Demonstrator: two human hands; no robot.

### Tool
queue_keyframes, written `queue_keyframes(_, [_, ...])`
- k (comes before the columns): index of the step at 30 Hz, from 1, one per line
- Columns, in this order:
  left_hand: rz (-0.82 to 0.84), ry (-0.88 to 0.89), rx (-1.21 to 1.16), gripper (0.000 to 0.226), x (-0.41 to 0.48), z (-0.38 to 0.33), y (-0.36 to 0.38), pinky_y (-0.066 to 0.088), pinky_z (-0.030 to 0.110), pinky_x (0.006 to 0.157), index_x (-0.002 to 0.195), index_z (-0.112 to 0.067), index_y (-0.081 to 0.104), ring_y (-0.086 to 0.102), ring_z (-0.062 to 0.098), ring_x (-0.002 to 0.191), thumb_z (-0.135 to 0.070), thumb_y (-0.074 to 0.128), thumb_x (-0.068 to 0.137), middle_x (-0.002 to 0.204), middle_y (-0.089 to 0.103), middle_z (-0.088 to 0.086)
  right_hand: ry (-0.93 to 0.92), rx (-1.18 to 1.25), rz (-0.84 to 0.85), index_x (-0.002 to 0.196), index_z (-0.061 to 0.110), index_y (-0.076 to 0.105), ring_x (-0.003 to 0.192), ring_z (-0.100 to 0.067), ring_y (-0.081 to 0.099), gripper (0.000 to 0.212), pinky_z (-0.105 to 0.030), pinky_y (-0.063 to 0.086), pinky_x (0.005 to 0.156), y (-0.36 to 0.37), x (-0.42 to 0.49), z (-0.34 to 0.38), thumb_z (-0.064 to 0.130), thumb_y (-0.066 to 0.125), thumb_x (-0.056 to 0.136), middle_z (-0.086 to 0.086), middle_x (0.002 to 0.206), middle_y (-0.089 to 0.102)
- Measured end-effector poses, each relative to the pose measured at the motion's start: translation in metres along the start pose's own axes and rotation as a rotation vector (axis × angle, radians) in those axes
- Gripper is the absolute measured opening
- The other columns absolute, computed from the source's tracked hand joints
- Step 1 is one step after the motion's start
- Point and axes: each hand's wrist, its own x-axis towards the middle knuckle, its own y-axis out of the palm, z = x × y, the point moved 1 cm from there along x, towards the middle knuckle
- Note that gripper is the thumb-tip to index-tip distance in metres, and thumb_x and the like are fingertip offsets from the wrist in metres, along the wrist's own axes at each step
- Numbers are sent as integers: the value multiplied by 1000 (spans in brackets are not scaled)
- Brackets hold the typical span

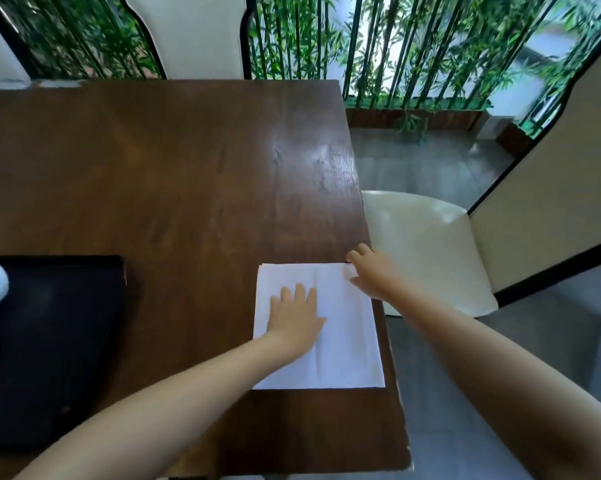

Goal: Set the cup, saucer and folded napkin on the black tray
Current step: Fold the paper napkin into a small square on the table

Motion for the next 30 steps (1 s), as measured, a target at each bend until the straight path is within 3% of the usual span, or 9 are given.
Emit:
queue_keyframes(3, [22,-55,-48,71,4,-8,20,0,55,114,148,-16,-5,-10,41,143,-49,29,96,158,-10,12,-8,13,-39,117,8,50,113,-32,46,35,-42,45,89,2,5,-4,21,60,86,-13,121,48])
queue_keyframes(7, [-6,31,-19,73,13,5,23,-10,52,113,147,-18,-10,-21,36,142,-52,28,95,157,-18,9,-4,103,-41,113,6,50,110,-33,47,36,-40,44,89,6,6,-13,19,63,83,-14,118,50])
queue_keyframes(12, [59,259,95,72,33,41,3,-7,49,115,148,-25,-8,-20,28,143,-52,32,94,158,-16,3,9,258,-35,122,12,43,104,-34,53,44,-41,48,84,13,-14,-15,16,61,83,-13,120,46])
queue_keyframes(16, [111,400,233,74,50,59,-16,-5,49,116,148,-32,-4,-19,26,144,-52,40,92,158,-14,-2,-56,239,-38,131,19,36,100,-33,55,49,-36,47,78,25,-46,-10,16,56,87,-12,119,42])
queue_keyframes(20, [131,510,284,74,58,65,-30,-4,47,116,147,-37,8,-17,25,144,-46,52,89,159,-8,-2,-205,139,30,133,22,35,108,-25,45,49,-35,47,89,33,-74,-3,22,50,86,-7,120,40])
queue_keyframes(25, [113,452,202,71,44,52,-29,3,42,117,147,-29,14,-8,25,146,-33,54,89,160,-1,4,-275,-63,-34,128,18,40,105,-26,41,46,-35,41,90,31,-79,2,15,45,82,-7,118,43])
queue_keyframes(30, [1,347,59,88,0,40,13,-6,40,116,148,-20,-6,-10,25,146,-65,36,85,159,-9,7,-301,-111,-145,114,12,52,96,-29,45,30,-38,44,86,28,-75,5,14,45,85,-11,112,49])
